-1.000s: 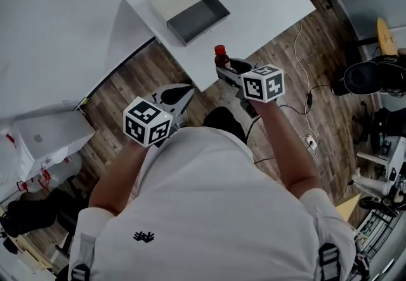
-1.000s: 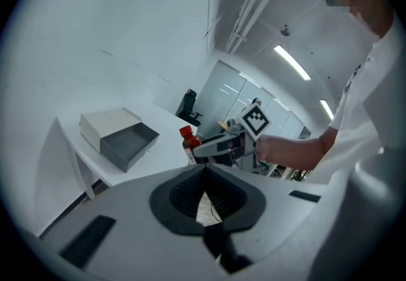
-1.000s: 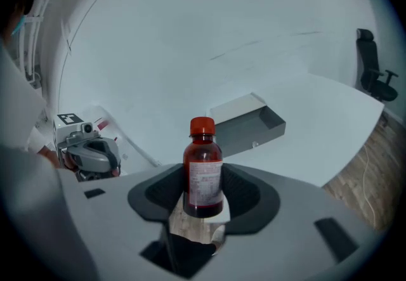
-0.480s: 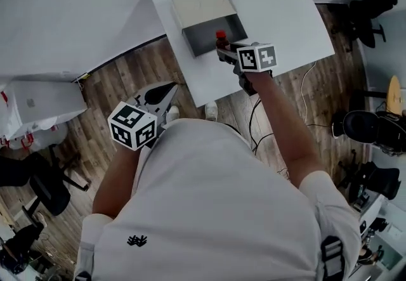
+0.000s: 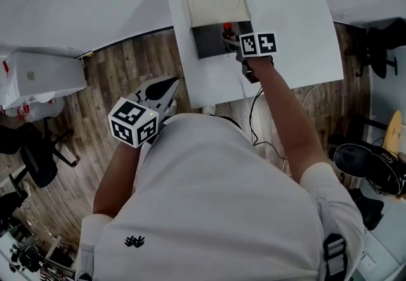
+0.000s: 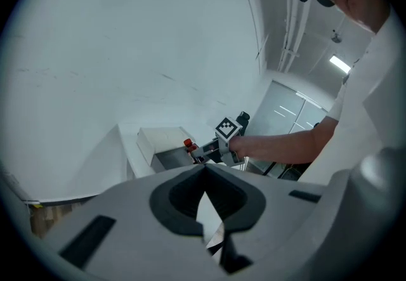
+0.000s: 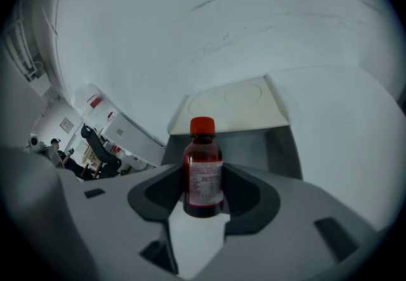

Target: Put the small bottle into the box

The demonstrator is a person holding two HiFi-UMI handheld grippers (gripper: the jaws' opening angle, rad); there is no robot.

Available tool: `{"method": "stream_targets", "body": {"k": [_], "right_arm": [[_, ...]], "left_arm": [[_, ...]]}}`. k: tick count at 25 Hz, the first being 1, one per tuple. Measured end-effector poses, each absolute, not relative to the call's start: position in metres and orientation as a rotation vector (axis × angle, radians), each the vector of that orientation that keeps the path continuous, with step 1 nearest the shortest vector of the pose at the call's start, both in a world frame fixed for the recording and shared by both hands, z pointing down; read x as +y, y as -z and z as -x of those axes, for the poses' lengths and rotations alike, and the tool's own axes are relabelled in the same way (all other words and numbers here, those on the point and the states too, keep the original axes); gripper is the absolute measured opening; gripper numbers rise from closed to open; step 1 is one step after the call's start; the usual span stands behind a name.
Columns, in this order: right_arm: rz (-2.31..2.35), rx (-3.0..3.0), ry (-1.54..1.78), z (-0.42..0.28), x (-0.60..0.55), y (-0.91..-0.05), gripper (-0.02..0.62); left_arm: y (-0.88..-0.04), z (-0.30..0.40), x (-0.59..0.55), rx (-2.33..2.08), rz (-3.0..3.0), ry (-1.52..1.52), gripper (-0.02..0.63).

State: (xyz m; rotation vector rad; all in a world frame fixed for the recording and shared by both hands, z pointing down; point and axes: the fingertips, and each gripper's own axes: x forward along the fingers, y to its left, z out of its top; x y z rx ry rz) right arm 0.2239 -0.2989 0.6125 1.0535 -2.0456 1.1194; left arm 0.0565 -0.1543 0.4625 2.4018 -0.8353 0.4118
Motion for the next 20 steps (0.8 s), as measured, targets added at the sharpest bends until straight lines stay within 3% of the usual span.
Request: {"method": "stream_targets", "body": {"k": [20], "right_arm": [[-1.023,-1.784,-1.117,-0.24,-0.308,-0.672,0.193]], "left_arm": [[-0.475,-0.042,-0.169,-0.899,-2.336,-0.39,0.005]]}}
